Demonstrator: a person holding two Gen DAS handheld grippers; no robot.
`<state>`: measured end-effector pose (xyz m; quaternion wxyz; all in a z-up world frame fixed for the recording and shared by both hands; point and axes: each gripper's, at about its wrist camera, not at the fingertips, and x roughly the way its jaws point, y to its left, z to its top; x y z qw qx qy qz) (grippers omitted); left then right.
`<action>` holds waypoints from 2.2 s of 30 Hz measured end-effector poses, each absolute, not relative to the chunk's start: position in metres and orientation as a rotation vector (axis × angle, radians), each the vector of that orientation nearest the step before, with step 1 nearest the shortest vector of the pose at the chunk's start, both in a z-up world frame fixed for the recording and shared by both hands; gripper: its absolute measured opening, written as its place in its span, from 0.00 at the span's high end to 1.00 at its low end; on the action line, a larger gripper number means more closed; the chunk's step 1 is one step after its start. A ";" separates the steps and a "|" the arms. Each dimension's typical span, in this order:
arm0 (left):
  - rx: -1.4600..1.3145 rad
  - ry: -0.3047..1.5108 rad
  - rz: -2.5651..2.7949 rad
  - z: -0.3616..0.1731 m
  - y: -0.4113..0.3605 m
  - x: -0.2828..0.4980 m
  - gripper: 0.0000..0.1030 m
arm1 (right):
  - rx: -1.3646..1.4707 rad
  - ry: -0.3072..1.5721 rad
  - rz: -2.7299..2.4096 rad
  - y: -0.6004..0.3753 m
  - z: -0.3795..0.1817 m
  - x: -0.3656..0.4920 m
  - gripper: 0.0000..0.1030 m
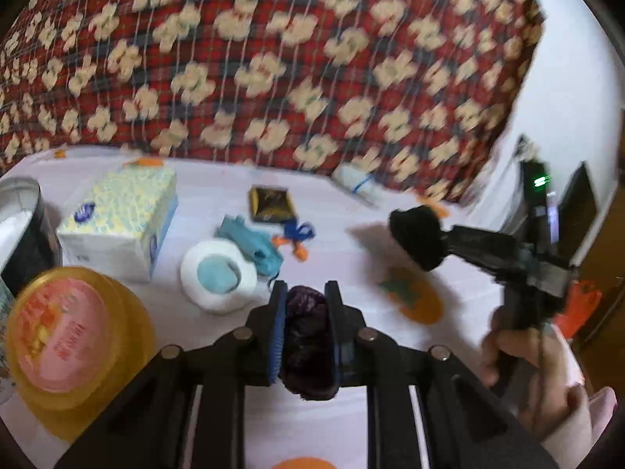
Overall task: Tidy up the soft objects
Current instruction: 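Carry the black cloth and purple scrunchie over the tin with both tools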
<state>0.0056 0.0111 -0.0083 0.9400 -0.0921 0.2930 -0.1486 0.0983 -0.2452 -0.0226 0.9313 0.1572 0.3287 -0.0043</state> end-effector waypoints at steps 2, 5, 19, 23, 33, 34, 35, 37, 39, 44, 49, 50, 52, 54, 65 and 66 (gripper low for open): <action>-0.196 0.544 -0.343 0.001 0.018 -0.005 0.84 | 0.321 0.643 -0.005 -0.245 -0.018 0.095 0.81; -0.203 0.493 -0.377 0.012 0.025 -0.017 0.83 | 0.319 0.615 0.000 -0.244 -0.014 0.092 0.81; -0.206 0.415 -0.292 0.034 0.081 -0.043 0.84 | 0.288 0.476 -0.045 -0.220 0.002 0.048 0.81; -0.206 0.414 -0.270 0.035 0.093 -0.047 0.84 | 0.229 0.436 -0.025 -0.191 0.008 0.023 0.81; -0.183 0.391 -0.172 0.043 0.134 -0.057 0.83 | 0.182 0.380 0.138 -0.091 0.012 -0.028 0.81; -0.191 0.392 -0.164 0.044 0.140 -0.057 0.83 | 0.175 0.373 0.160 -0.080 0.014 -0.032 0.81; -0.199 0.392 -0.152 0.044 0.148 -0.058 0.83 | 0.168 0.369 0.182 -0.068 0.016 -0.035 0.81; -0.210 0.388 -0.132 0.045 0.160 -0.058 0.83 | 0.153 0.361 0.219 -0.047 0.021 -0.038 0.81; -0.218 0.383 -0.106 0.046 0.174 -0.059 0.83 | 0.140 0.349 0.249 -0.028 0.025 -0.041 0.81; -0.212 0.368 0.017 0.045 0.214 -0.059 0.83 | 0.127 0.334 0.324 0.016 0.032 -0.041 0.81; -0.221 0.373 0.132 0.038 0.252 -0.058 0.84 | 0.103 0.330 0.385 0.059 0.032 -0.039 0.81; -0.225 0.375 0.144 0.036 0.259 -0.057 0.84 | 0.096 0.330 0.393 0.068 0.031 -0.038 0.81; -0.232 0.381 0.171 0.033 0.271 -0.056 0.84 | 0.083 0.335 0.411 0.085 0.028 -0.035 0.81; -0.236 0.386 0.198 0.029 0.283 -0.053 0.84 | 0.070 0.340 0.429 0.102 0.024 -0.031 0.81; -0.286 0.451 0.274 0.002 0.323 -0.038 0.84 | 0.037 0.458 0.457 0.164 -0.003 0.018 0.81; -0.288 0.461 0.277 0.000 0.324 -0.036 0.84 | 0.029 0.471 0.463 0.168 -0.005 0.021 0.81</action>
